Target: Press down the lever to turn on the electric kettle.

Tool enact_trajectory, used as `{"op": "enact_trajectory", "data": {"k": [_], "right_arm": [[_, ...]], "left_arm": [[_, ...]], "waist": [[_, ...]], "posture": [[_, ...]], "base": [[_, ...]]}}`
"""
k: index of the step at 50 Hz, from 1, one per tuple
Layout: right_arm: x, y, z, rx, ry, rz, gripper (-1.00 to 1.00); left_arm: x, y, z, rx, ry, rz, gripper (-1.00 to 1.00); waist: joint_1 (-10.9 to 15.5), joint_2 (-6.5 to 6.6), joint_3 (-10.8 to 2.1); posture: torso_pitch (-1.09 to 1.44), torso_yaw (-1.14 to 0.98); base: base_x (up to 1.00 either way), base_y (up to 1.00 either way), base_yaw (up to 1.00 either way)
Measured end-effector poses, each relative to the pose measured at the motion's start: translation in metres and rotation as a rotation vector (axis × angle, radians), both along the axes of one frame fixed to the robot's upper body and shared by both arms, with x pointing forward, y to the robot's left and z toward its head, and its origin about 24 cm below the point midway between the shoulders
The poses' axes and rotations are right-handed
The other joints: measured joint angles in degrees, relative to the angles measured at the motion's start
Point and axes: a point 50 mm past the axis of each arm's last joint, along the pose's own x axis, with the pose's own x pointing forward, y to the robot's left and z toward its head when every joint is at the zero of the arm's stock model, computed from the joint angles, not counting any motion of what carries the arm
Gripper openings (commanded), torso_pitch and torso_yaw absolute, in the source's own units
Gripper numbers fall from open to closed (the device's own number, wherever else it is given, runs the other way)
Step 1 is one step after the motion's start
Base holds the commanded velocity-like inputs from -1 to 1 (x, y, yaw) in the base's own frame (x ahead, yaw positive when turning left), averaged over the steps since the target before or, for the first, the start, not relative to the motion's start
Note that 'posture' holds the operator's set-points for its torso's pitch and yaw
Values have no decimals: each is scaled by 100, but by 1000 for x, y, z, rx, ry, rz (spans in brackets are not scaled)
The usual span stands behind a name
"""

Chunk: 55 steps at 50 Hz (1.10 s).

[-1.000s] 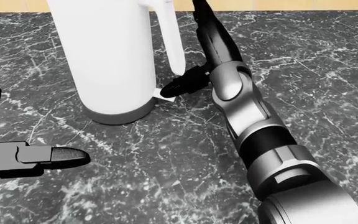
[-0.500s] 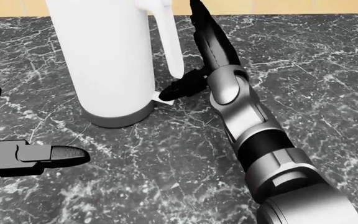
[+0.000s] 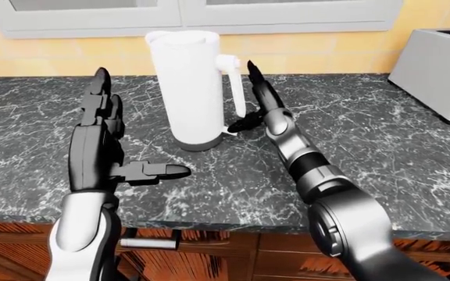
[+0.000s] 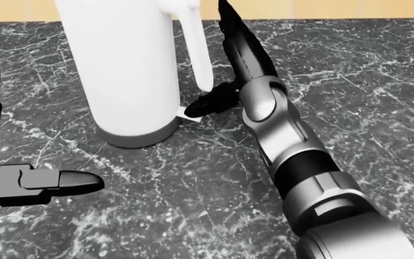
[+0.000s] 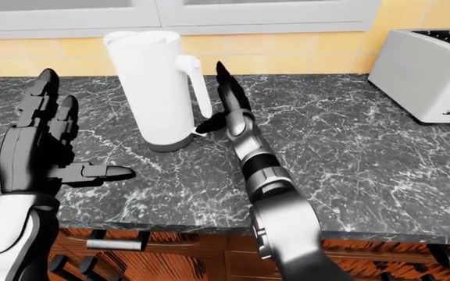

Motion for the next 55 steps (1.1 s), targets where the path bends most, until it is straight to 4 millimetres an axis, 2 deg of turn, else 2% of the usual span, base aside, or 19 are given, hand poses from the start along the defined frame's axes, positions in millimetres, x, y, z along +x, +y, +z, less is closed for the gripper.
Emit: {"op": "enact_trajectory", "data": {"k": [13,25,41,55], "right_arm": [[4,-6,13,49,12,-2,100],[6,-7,19,38,9,-3,100],[5,-6,11,-60,42,-32,100],[4,-5,8,-93,59,-29,100]], "left_arm": [[1,0,0,-1,2,-1,100],[1,0,2,1,-4,0,100],[1,0,1,2,1,2,100],[0,-1,-1,3,2,1,100]], "waist": [[8,-12,125],[13,-20,151],[43,-30,35],[56,17,-24]], "posture": [[0,0],[0,0],[0,0],[0,0]], "base": [[0,0,0],[0,0,0],[0,0,0],[0,0,0]]}}
